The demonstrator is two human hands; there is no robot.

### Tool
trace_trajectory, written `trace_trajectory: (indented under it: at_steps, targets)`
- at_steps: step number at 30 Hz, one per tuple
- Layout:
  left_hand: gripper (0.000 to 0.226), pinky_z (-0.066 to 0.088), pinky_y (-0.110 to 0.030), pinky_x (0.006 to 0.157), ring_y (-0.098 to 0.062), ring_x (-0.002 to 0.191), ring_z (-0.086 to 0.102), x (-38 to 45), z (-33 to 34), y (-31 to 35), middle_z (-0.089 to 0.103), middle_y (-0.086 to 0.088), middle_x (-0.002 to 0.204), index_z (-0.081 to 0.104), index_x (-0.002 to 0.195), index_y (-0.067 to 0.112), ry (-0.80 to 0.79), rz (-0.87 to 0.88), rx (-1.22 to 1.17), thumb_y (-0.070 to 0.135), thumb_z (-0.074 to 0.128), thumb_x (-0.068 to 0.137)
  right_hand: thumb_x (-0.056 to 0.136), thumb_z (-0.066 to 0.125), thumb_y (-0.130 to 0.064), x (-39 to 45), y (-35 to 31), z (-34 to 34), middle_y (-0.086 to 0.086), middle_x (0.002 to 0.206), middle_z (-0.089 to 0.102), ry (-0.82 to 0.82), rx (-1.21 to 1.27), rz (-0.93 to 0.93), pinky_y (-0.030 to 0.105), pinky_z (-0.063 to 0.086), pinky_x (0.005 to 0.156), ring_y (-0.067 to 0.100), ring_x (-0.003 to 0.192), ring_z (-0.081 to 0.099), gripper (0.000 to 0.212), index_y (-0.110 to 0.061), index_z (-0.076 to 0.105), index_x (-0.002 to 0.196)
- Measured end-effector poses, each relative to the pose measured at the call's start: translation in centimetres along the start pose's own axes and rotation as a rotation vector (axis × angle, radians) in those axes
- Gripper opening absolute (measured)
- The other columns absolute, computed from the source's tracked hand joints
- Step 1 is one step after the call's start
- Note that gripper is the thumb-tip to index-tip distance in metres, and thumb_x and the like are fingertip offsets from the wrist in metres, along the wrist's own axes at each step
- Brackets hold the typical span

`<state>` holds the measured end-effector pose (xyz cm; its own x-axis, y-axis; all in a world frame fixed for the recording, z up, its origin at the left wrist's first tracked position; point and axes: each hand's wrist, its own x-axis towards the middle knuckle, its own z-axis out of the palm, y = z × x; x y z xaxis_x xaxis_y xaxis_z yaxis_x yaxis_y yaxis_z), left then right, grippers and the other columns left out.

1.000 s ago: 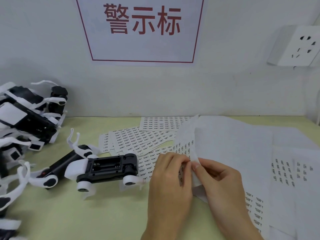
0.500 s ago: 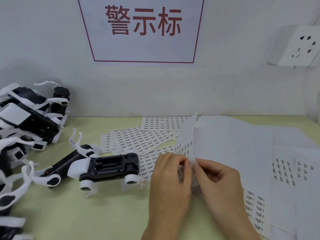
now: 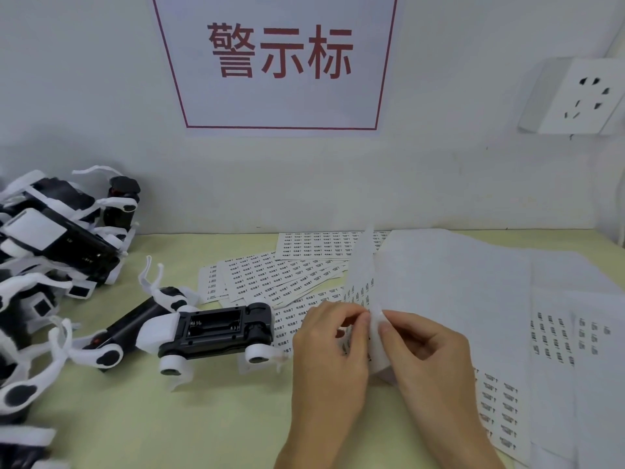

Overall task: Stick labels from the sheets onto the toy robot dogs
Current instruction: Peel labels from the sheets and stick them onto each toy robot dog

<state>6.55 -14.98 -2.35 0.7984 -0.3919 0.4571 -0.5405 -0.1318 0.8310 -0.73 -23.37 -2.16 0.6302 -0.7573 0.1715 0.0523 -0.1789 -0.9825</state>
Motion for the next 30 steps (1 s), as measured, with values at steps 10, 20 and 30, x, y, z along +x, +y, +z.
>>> trace_trajectory:
  at_steps: [10,20,30]
  targets:
    - [0.020,0.044,-0.011,0.061,-0.006,0.074,0.063,0.3,0.1,0.0,0.068,0.015,0.075,0.070,0.078,0.025,0.031,-0.156,-0.115,0.010,0.069,0.090,0.088,0.062,-0.011,-0.1,-0.1,-0.1,-0.024,0.086,0.072,0.152,-0.101,-0.036,0.021,0.054,0.061,0.001,0.070,0.067,0.028,-0.037,0.073,0.090]
    - [0.024,0.045,-0.016,0.058,-0.006,0.059,0.057,0.4,0.1,0.1,0.065,0.008,0.061,0.067,0.070,0.021,0.142,-0.259,-0.248,0.007,0.069,0.090,0.090,0.058,-0.014,0.0,0.5,0.2,-0.012,0.091,0.059,0.300,-0.425,-0.353,0.011,0.037,0.077,0.009,0.086,0.056,0.021,-0.019,0.074,0.101]
    - [0.022,0.052,-0.019,0.062,-0.010,0.067,0.067,0.2,0.5,0.1,0.071,0.009,0.070,0.071,0.075,0.021,0.168,-0.268,-0.263,0.007,0.067,0.091,0.084,0.057,-0.012,-1.0,0.4,1.5,-0.008,0.080,0.063,-0.078,-0.196,-0.344,0.017,0.049,0.062,0.015,0.074,0.062,0.038,-0.026,0.073,0.115]
